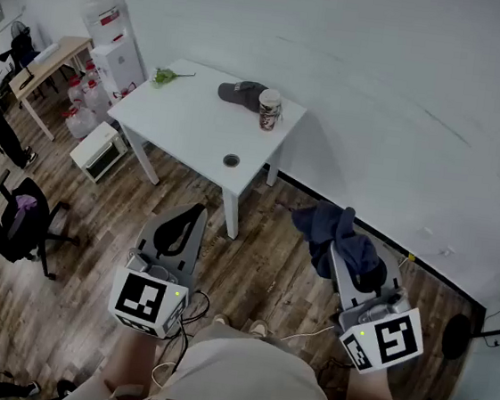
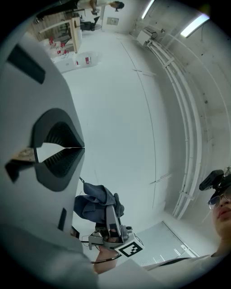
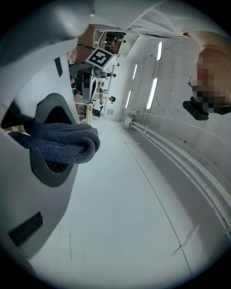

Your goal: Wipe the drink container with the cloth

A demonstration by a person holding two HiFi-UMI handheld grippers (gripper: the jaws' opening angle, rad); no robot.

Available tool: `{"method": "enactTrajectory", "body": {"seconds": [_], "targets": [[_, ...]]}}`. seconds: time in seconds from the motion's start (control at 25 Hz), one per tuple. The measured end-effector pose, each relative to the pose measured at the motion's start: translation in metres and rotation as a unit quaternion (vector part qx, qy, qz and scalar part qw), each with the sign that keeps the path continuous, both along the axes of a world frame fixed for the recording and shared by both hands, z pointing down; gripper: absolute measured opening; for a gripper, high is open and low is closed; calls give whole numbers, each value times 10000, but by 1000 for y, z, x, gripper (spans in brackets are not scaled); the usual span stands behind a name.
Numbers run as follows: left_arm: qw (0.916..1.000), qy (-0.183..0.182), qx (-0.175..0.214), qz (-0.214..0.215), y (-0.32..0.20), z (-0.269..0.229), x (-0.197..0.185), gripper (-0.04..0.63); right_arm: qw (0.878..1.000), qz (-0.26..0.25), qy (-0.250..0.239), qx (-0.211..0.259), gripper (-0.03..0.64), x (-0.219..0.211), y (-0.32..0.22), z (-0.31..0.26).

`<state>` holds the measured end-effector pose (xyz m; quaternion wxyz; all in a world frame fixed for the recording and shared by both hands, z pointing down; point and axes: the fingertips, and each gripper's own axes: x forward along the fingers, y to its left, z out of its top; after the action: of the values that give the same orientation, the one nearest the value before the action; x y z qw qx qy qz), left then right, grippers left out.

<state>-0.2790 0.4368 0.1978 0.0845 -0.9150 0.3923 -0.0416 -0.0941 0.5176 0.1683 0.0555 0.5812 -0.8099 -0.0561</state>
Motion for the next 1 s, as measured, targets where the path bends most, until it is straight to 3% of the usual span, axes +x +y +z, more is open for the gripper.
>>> {"method": "enactTrajectory", "body": {"seconds": [0.6, 0.8, 0.84, 0.88, 1.0], "targets": [[9998, -134, -131, -38, 16, 8, 37, 21, 9999, -22, -42, -161, 106, 45, 9, 10], [9998, 175, -86, -24, 16, 0, 50, 25, 9999, -73, -93, -93, 106, 55, 3, 6], [9997, 226, -21, -52, 14, -2, 54, 108, 9999, -67, -106, -70, 106, 57, 2, 5], [9997, 216, 44, -63, 13, -3, 59, 408, 9999, -64, -128, -53, 106, 60, 2, 4], [9998, 138, 147, -63, 15, -5, 72, 425, 9996, -104, -257, -39, 106, 69, 5, 4]]}}
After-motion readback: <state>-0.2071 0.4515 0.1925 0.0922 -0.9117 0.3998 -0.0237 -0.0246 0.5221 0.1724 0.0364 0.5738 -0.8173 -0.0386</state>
